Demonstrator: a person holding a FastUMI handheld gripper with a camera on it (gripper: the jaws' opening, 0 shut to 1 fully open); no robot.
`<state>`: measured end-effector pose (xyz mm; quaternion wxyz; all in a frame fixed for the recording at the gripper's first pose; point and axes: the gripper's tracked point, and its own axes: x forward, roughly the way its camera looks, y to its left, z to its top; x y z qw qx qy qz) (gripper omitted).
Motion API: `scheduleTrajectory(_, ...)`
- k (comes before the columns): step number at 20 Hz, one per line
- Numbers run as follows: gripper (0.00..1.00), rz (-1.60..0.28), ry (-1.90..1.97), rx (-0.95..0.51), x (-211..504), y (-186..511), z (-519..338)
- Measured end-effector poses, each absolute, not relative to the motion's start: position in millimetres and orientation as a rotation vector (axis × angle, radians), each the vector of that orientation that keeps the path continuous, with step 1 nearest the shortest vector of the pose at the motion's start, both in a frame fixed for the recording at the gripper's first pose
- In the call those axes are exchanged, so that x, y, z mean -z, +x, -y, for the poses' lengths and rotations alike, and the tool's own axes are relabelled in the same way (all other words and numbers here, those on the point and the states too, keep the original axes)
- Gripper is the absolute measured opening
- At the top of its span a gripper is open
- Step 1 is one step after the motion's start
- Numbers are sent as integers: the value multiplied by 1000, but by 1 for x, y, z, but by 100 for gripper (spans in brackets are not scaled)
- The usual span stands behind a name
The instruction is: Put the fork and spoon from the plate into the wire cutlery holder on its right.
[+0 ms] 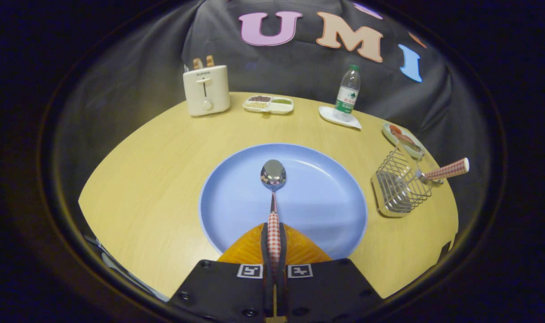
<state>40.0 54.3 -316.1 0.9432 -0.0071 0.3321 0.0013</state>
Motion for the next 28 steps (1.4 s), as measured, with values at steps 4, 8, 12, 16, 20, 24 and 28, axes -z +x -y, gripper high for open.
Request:
scheduleTrajectory(4, 6, -696, -32, -16, 300, 46, -55)
scheduleTrajectory(8, 6, -726, -77, 38, 270, 50, -40)
scheduleTrajectory(12, 6, -741, -38, 121, 224, 55, -25)
scheduleTrajectory(16, 6, -760, 43, 251, 179, 55, 3)
scheduleTrajectory(20, 6, -820, 114, 390, 144, 43, 38)
scheduleTrajectory(24, 6, -918, 198, 512, 128, 31, 68)
scheduleTrajectory(28, 6, -1054, 284, 606, 133, 22, 94)
